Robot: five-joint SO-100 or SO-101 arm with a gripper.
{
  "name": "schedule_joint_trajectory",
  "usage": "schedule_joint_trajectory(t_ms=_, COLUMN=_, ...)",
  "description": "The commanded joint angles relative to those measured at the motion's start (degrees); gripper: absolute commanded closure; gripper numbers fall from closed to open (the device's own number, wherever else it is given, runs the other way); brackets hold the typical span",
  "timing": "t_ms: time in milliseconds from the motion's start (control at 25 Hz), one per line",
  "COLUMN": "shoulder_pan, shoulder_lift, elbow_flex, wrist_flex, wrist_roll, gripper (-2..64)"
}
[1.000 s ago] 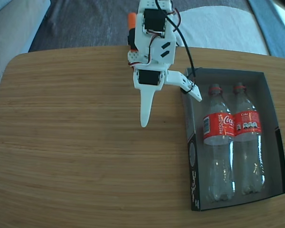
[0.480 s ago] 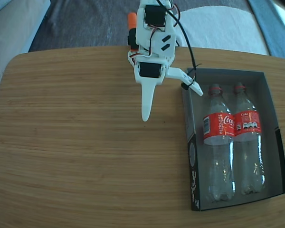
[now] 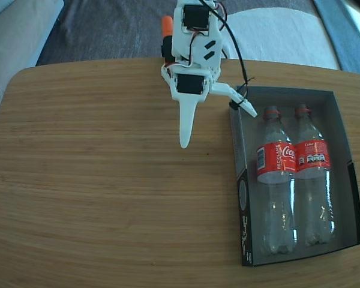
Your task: Grasp the bottles and put them in the box.
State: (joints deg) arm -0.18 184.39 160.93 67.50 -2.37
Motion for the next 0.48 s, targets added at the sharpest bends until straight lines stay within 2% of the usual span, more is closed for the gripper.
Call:
schedule_joint_trajectory(t_ms=0, shoulder_pan=0.4, shoulder_lift=1.1, elbow_flex=-0.4, wrist_flex=0.2, wrist_roll=0.0, gripper=44.6)
schedule_joint_trajectory(t_ms=80, shoulder_pan=0.4, shoulder_lift=1.1, elbow_flex=-0.4, wrist_flex=0.2, wrist_roll=0.0, gripper=55.6)
schedule_joint_trajectory(t_ms=160, shoulder_pan=0.4, shoulder_lift=1.2, elbow_flex=-0.4, wrist_flex=0.2, wrist_roll=0.0, gripper=62.3)
schedule_joint_trajectory(t_ms=440, shoulder_pan=0.4, shoulder_lift=1.2, elbow_flex=-0.4, wrist_flex=0.2, wrist_roll=0.1, gripper=61.8)
